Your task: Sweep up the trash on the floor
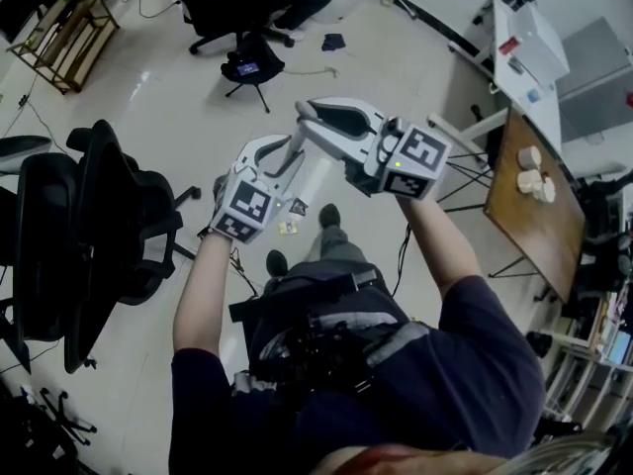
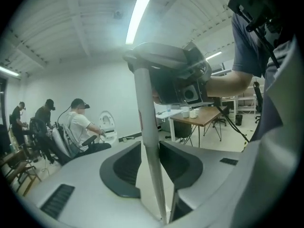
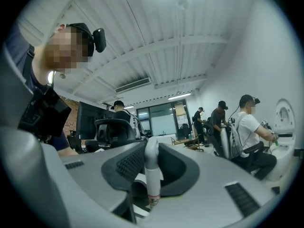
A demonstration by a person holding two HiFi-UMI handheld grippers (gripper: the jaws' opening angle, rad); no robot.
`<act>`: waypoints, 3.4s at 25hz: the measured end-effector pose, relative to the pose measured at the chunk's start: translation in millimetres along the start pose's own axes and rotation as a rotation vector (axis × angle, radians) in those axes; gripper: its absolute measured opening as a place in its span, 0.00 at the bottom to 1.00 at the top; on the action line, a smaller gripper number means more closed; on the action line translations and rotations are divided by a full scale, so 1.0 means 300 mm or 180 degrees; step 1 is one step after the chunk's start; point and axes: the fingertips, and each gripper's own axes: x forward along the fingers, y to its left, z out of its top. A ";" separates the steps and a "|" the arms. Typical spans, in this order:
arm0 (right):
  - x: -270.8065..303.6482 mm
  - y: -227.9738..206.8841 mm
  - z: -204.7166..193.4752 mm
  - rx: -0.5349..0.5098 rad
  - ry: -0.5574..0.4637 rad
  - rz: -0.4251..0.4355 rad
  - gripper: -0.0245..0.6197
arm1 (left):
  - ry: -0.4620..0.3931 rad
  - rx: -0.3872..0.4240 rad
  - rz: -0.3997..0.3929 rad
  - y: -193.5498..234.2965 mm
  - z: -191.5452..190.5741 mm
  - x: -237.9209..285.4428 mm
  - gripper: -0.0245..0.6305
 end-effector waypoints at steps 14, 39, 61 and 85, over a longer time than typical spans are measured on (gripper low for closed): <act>0.123 -0.392 -0.004 0.0058 -0.0013 0.0877 0.20 | 0.0476 -0.0292 0.1125 0.362 -0.014 0.253 0.20; 0.241 -0.778 -0.101 -0.0166 0.0053 0.0549 0.20 | 0.0789 -0.0587 0.1907 0.693 -0.116 0.548 0.20; 0.285 -0.636 -0.668 -0.0530 0.1151 0.0568 0.20 | 0.1431 -0.0921 0.1425 0.524 -0.668 0.554 0.19; 0.087 -0.512 -0.766 0.0199 0.1288 0.0145 0.21 | 0.1527 -0.1116 0.0734 0.269 -0.709 0.566 0.20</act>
